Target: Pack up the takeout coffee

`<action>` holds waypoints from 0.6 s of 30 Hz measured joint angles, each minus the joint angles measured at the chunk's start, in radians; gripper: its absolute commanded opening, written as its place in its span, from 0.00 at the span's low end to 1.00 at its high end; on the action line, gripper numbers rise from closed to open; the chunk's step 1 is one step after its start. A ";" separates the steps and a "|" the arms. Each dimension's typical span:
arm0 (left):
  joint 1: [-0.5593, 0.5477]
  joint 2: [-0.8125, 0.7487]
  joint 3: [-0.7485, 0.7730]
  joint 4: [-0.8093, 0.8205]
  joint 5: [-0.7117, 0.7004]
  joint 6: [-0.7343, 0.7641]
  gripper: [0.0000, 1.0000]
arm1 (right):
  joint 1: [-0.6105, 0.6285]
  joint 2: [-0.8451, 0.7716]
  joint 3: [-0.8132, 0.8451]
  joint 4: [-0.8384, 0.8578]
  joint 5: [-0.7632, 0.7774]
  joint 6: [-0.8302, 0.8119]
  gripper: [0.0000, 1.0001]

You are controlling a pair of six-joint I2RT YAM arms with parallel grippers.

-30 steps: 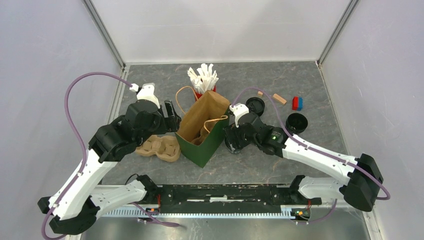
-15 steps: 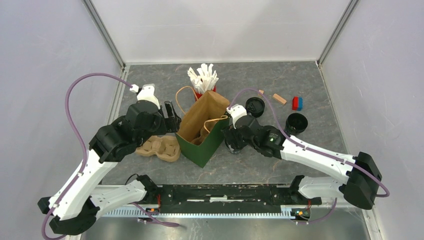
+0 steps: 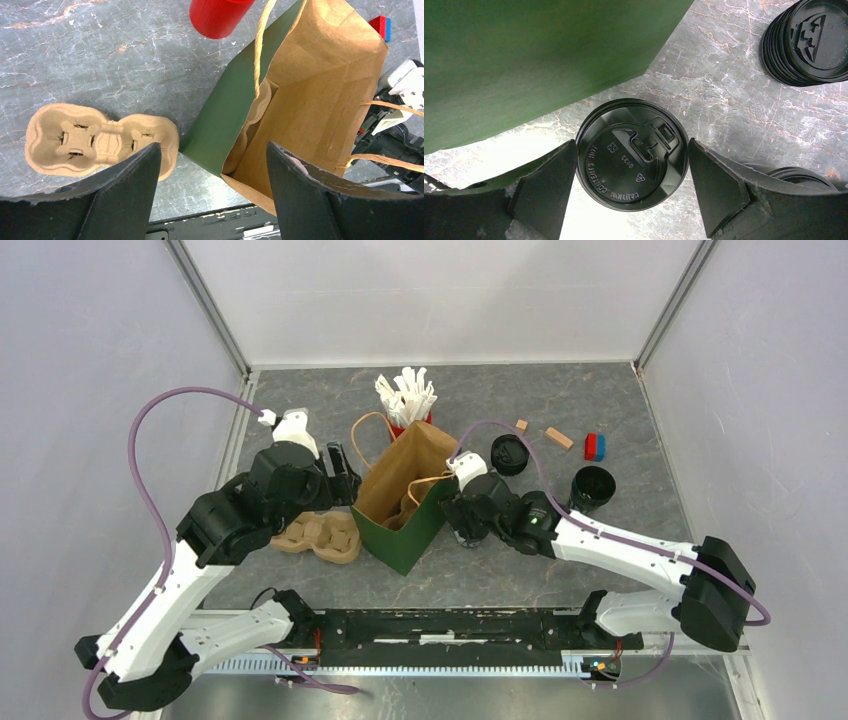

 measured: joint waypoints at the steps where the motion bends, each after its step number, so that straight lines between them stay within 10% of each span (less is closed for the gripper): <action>1: 0.000 -0.001 0.000 0.000 0.000 0.000 0.82 | 0.002 0.000 -0.002 0.003 0.002 0.000 0.87; 18: 0.000 -0.014 -0.007 -0.001 0.000 -0.001 0.79 | 0.008 -0.011 -0.047 0.031 0.037 0.005 0.80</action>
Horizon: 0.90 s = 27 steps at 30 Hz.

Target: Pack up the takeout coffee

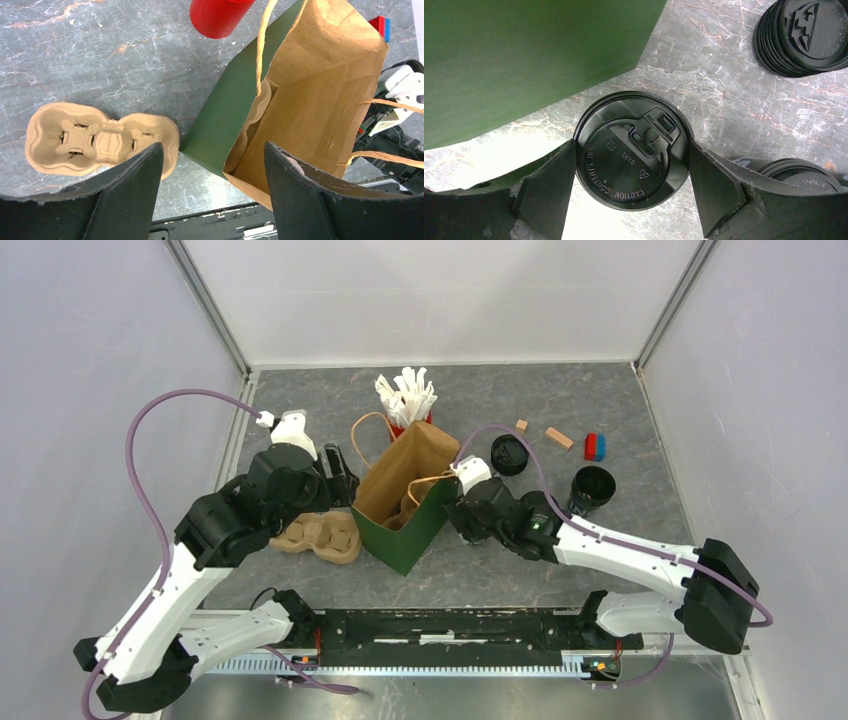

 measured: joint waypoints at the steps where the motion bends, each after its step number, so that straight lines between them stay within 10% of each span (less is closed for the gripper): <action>1: 0.000 0.000 0.000 0.000 0.000 0.000 0.79 | 0.000 -0.007 -0.005 0.000 0.003 0.000 0.79; 21: 0.000 0.115 0.002 -0.023 0.071 0.000 0.75 | 0.000 -0.199 -0.080 -0.088 -0.004 0.038 0.78; 27: 0.000 0.145 0.002 0.001 0.074 0.042 0.60 | 0.000 -0.243 -0.080 -0.128 0.000 0.051 0.78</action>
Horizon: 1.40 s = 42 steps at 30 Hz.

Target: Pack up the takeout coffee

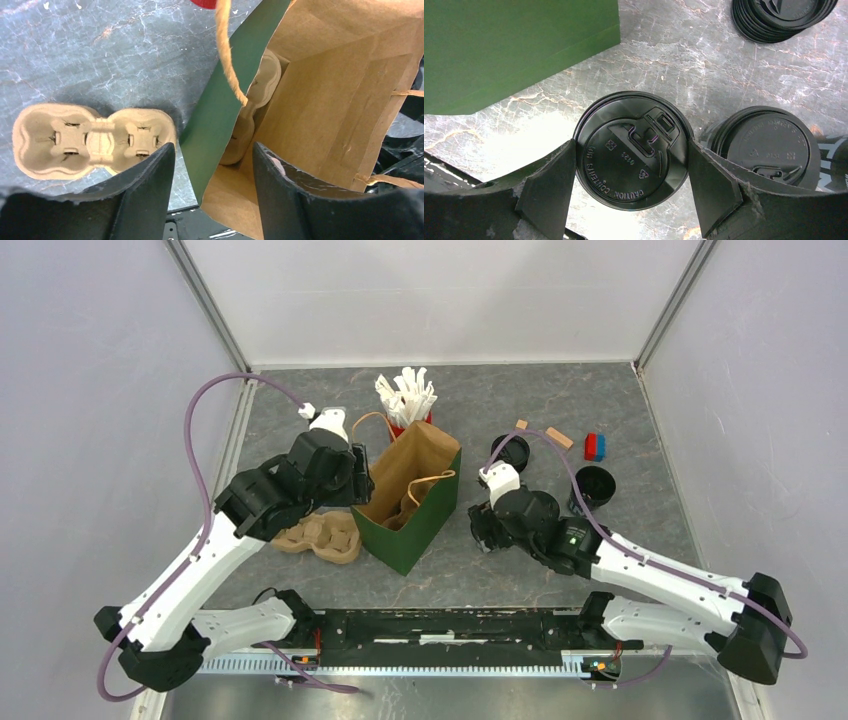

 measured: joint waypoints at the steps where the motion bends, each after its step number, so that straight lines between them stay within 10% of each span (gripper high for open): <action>1: 0.000 0.004 0.000 0.007 0.001 0.013 0.54 | 0.000 -0.005 0.000 -0.007 0.003 0.001 0.78; 15: 0.000 0.014 0.000 0.133 0.237 0.193 0.05 | 0.000 -0.053 0.141 -0.121 0.082 0.026 0.78; 42: 0.000 0.045 -0.061 0.301 0.839 0.267 0.02 | 0.000 -0.149 0.490 -0.298 0.413 -0.017 0.78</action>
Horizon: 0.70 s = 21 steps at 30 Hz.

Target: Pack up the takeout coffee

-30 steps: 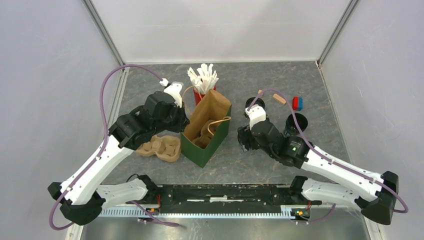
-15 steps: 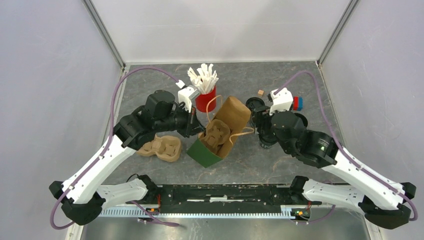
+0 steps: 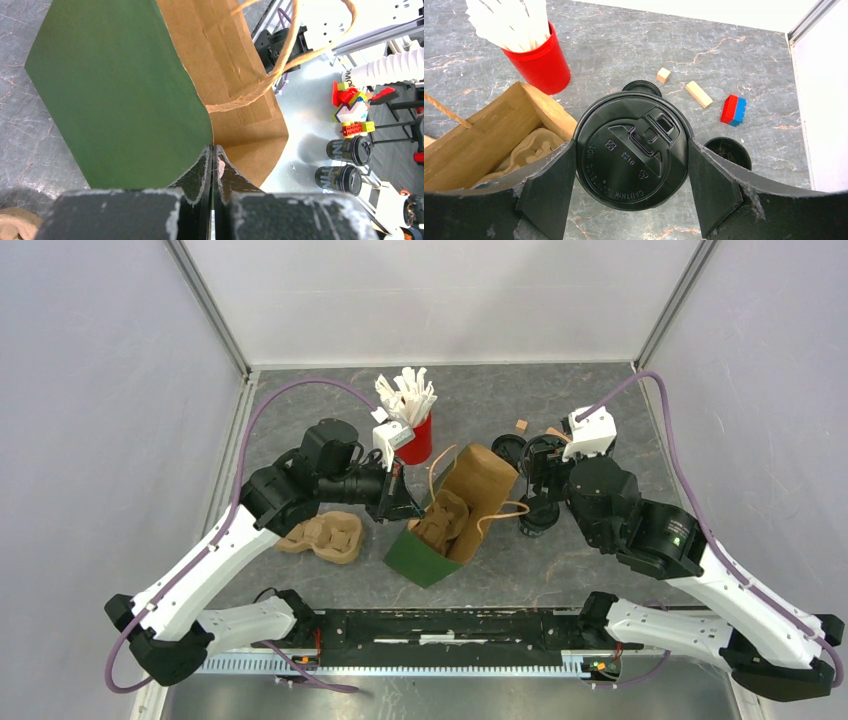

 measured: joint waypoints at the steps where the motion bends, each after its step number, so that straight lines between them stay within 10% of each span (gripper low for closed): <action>1: 0.000 0.000 -0.001 0.002 0.001 0.000 0.02 | 0.000 -0.004 0.000 0.000 0.002 -0.008 0.78; 21: 0.000 -0.007 0.009 -0.002 -0.233 0.061 0.06 | 0.000 0.064 0.035 0.257 -0.391 -0.259 0.78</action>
